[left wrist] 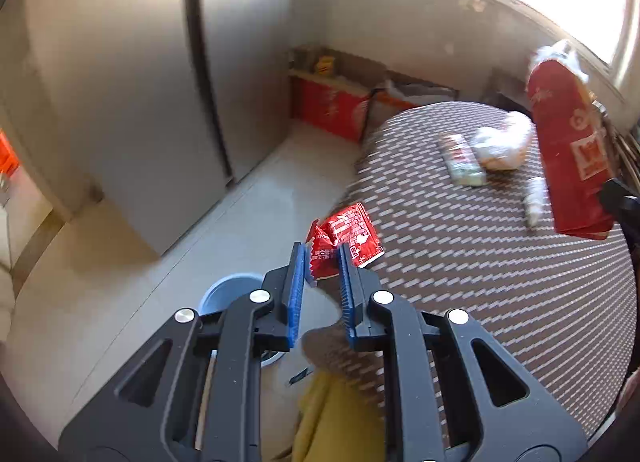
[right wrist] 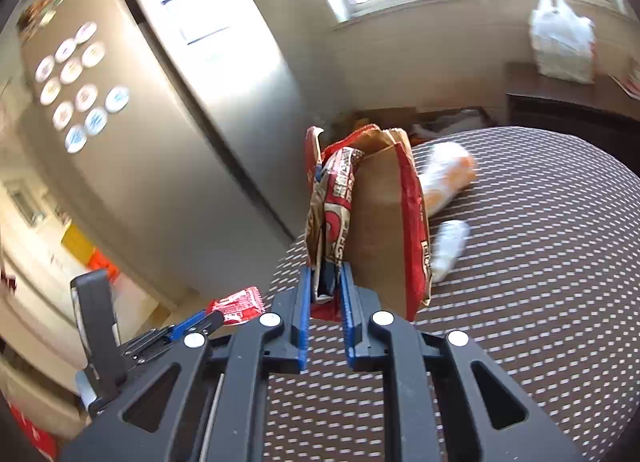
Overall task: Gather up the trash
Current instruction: 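Carry both items to the blue bucket and open both grippers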
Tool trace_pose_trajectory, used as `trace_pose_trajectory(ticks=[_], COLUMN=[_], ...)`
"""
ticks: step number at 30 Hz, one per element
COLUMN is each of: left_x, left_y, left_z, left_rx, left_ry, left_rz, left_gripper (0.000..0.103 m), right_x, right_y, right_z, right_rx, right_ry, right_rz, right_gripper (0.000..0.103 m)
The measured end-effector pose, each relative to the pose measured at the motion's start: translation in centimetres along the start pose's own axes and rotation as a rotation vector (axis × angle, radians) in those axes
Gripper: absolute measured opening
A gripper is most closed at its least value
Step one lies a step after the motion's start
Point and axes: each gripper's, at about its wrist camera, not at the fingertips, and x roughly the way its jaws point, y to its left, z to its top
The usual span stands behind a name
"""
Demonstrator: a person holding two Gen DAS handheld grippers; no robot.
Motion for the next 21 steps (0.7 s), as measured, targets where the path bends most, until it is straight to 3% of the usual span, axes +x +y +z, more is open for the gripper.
trace_pose_trajectory(ticks=[5,12,14,15,16,21], left_x=[0.3,2.1,3.5,4.2,4.5,6.0], left_y=[4.6,9.1,10.8,11.2,11.8,14.5], left_z=[-1.8,-3.1,-3.1,-3.0,-3.1,-3.8], left_rx=[-0.068,-0.139,-0.159,-0.169,-0.178,-0.216], left_ry=[0.03,0.084,0.114,0.126,0.119,0.14], left_rz=[0.047,0.08,0.104,0.124,0.14,0.138], left_gripper=[0.017,0.018,0.031,0.069,0.075,0.075], right_x=[2.2,5.4,6.5,7.0,7.5,10.9], right_y=[4.5,9.6,10.6,10.9,11.2,13.2], right_z=[-1.2,-2.6,-3.0,-3.2,-3.3,-4.8], right_rx=[-0.063,-0.122,-0.134,-0.138,-0.142,-0.175], right_ry=[0.067,0.133,0.151,0.162,0.174,0.245], right_rz=[0.076,0.116,0.112,0.112,0.112,0.086], right_gripper=[0.014,0.014,0.014,0.014,0.014,0.014])
